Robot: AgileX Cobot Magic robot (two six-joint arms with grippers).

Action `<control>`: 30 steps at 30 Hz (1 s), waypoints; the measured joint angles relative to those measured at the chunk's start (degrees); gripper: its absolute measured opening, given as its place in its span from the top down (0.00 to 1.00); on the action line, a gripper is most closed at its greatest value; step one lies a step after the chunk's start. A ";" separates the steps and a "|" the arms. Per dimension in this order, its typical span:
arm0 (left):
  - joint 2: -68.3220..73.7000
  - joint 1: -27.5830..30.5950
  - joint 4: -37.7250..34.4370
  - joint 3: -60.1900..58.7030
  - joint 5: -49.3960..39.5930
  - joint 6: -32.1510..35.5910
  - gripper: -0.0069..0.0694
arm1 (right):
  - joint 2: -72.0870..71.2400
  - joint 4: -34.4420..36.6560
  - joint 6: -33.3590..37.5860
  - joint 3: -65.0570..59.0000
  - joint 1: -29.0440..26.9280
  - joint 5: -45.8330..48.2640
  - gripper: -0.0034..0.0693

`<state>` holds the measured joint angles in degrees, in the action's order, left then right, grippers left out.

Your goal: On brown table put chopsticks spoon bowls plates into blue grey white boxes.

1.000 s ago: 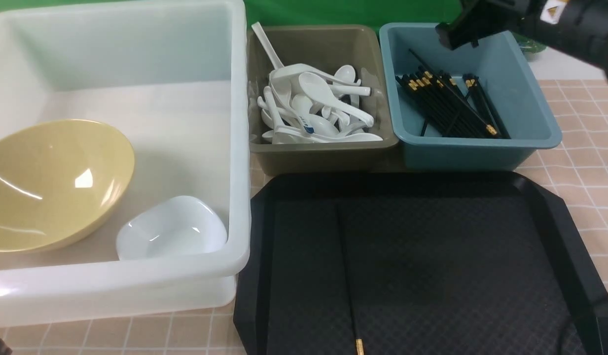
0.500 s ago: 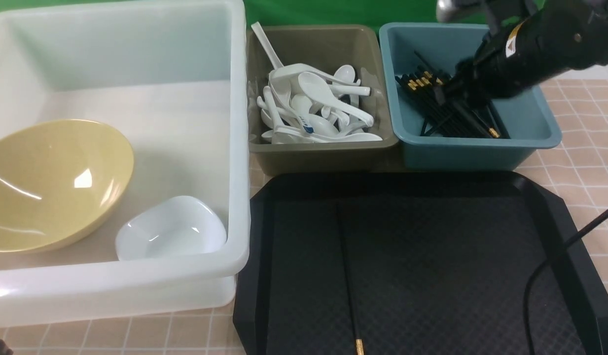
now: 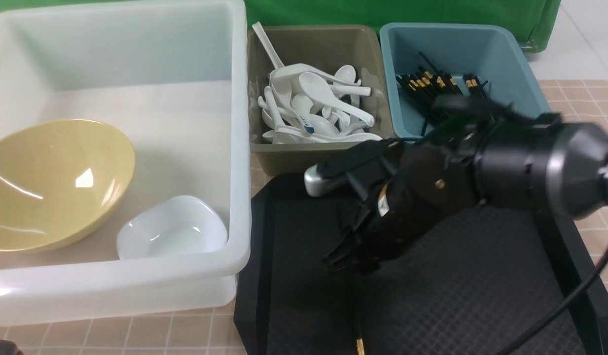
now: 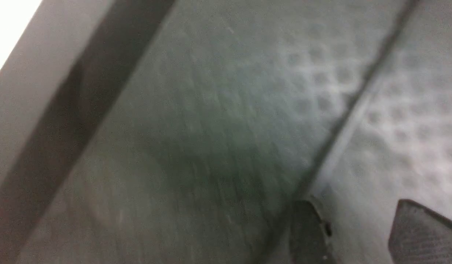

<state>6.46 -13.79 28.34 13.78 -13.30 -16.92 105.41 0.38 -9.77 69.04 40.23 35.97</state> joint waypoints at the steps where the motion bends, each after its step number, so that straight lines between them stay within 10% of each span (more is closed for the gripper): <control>1: 0.00 0.00 0.00 0.00 0.00 -0.17 0.83 | 0.97 0.00 -0.80 0.00 0.00 -0.78 0.48; 10: 0.00 0.00 0.00 0.00 0.10 -0.61 0.83 | 5.17 -0.38 -1.57 1.02 0.00 -1.79 0.53; 17: 0.00 0.00 0.04 -0.02 0.40 -0.63 0.83 | 4.60 -0.91 5.47 1.20 -0.06 1.65 0.86; 30: 0.00 0.00 1.35 -0.02 0.80 -0.68 0.83 | -19.62 -10.10 10.78 -0.24 -2.12 4.01 0.88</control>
<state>6.46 -13.79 29.69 13.76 -12.50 -17.60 85.79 -9.73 1.01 68.80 38.11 39.97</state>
